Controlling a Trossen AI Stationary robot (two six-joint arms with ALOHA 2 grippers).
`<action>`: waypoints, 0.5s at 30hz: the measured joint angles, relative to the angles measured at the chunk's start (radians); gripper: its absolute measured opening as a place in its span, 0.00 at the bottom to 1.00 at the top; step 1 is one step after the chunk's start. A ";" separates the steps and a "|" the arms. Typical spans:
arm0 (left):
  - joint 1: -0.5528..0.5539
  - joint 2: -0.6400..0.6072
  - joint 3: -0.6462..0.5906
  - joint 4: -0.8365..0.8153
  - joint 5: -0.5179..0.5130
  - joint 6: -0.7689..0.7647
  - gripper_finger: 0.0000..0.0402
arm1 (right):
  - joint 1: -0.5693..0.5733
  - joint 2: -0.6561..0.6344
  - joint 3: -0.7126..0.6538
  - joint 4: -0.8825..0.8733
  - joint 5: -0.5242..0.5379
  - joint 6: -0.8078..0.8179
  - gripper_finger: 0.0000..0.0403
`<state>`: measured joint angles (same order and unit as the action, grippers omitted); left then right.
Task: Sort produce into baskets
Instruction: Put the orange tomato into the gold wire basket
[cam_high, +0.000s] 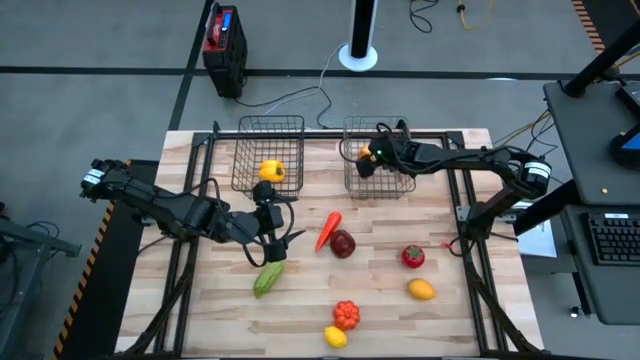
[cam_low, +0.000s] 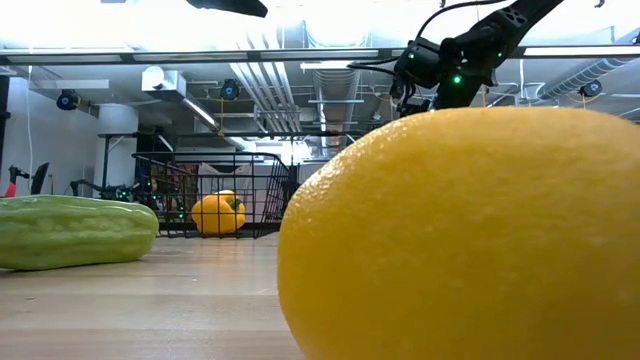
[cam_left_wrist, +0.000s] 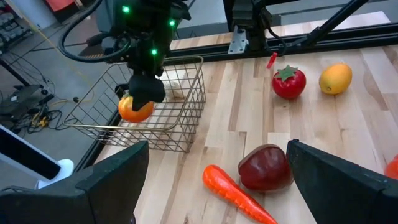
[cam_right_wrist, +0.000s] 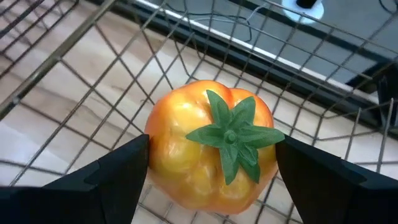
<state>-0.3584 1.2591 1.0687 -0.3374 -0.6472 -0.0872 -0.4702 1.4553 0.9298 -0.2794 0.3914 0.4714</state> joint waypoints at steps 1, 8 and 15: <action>0.000 0.000 0.000 0.000 0.000 0.000 0.90 | 0.000 0.000 0.000 0.001 0.002 0.019 0.81; 0.000 0.000 0.000 0.000 0.000 0.017 0.90 | 0.001 0.005 0.000 0.025 0.064 0.091 0.81; 0.000 0.000 0.000 0.000 0.000 0.018 0.90 | 0.001 0.047 0.000 0.032 0.054 0.073 0.81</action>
<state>-0.3584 1.2591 1.0683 -0.3372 -0.6476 -0.0689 -0.4690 1.5021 0.9295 -0.2475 0.4452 0.5445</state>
